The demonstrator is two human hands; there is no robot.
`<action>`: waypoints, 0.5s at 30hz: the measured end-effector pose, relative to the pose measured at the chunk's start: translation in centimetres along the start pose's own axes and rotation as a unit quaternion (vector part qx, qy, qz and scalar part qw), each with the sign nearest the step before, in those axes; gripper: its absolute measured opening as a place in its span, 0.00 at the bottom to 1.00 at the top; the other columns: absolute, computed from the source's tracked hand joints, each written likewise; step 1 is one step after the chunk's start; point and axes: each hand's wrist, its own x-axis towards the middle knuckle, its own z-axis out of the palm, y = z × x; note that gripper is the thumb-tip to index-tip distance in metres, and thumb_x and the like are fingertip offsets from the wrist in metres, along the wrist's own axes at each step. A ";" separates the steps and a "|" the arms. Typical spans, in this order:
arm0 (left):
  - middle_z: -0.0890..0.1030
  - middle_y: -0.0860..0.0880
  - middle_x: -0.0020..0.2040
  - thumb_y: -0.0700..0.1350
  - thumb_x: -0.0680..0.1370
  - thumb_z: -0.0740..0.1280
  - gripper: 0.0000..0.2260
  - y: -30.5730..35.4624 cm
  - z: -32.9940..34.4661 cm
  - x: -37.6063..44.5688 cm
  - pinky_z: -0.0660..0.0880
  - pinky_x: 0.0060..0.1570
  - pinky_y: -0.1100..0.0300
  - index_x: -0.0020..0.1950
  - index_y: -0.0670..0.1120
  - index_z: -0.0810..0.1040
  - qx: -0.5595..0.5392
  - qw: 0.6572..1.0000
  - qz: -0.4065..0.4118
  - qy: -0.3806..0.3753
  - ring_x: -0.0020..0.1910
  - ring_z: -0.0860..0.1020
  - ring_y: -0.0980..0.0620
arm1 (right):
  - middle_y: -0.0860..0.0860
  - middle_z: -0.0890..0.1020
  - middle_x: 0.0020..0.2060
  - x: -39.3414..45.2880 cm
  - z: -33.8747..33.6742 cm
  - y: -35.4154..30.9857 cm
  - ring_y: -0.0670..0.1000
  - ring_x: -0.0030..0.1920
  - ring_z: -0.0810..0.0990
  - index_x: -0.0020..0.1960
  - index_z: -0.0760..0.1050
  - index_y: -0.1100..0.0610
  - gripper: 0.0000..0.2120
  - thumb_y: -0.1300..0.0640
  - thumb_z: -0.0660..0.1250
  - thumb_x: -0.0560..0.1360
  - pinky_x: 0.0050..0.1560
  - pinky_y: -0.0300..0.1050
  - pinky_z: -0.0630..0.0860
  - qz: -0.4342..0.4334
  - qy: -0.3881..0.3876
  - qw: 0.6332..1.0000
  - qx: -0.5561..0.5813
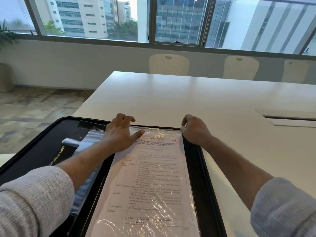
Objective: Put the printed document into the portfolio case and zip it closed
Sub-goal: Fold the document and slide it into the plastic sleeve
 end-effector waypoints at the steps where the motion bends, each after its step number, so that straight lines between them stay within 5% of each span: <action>1: 0.63 0.48 0.68 0.73 0.72 0.55 0.33 -0.1 -0.3 -0.5 0.63 0.65 0.45 0.69 0.53 0.65 0.000 1.000 0.005 -0.005 0.69 0.65 0.45 | 0.54 0.80 0.46 -1.1 0.2 -0.4 0.55 0.48 0.79 0.51 0.75 0.58 0.07 0.56 0.67 0.75 0.44 0.44 0.72 -0.008 0.014 1.000 0.024; 3: 0.65 0.49 0.69 0.76 0.69 0.51 0.37 -0.6 -0.9 -1.9 0.64 0.66 0.45 0.69 0.54 0.66 0.002 1.000 0.013 -0.021 0.69 0.65 0.46 | 0.54 0.80 0.50 -4.1 0.9 -1.1 0.54 0.50 0.77 0.57 0.73 0.58 0.19 0.45 0.67 0.75 0.47 0.45 0.72 -0.011 0.018 0.998 0.052; 6: 0.65 0.51 0.71 0.78 0.65 0.46 0.43 -1.3 -1.1 -4.2 0.64 0.66 0.47 0.71 0.54 0.67 0.000 0.999 0.006 -0.047 0.70 0.65 0.49 | 0.54 0.73 0.64 -9.0 2.4 -1.6 0.56 0.64 0.71 0.70 0.64 0.57 0.41 0.28 0.58 0.70 0.64 0.53 0.71 0.017 -0.061 0.998 -0.008; 8: 0.62 0.51 0.75 0.78 0.66 0.46 0.45 -1.5 -1.0 -5.5 0.62 0.68 0.47 0.74 0.53 0.64 0.014 0.997 -0.006 -0.073 0.73 0.63 0.49 | 0.56 0.60 0.75 -11.3 3.2 -1.8 0.59 0.75 0.55 0.77 0.52 0.57 0.50 0.23 0.51 0.68 0.75 0.56 0.52 0.041 -0.118 0.991 -0.043; 11: 0.55 0.51 0.80 0.79 0.65 0.44 0.49 -1.4 -0.9 -7.2 0.56 0.72 0.46 0.79 0.52 0.56 0.035 0.994 -0.014 -0.107 0.77 0.56 0.49 | 0.56 0.41 0.78 -13.6 3.8 -2.1 0.56 0.76 0.36 0.77 0.36 0.58 0.55 0.21 0.45 0.66 0.71 0.51 0.35 0.052 -0.129 0.990 -0.040; 15: 0.51 0.51 0.81 0.81 0.63 0.41 0.52 -0.7 -0.9 -8.9 0.49 0.74 0.48 0.80 0.51 0.50 0.045 0.991 -0.013 -0.128 0.79 0.50 0.49 | 0.56 0.38 0.78 -15.4 4.4 -1.8 0.55 0.76 0.34 0.77 0.34 0.58 0.55 0.20 0.43 0.66 0.71 0.50 0.33 0.019 -0.134 0.989 -0.053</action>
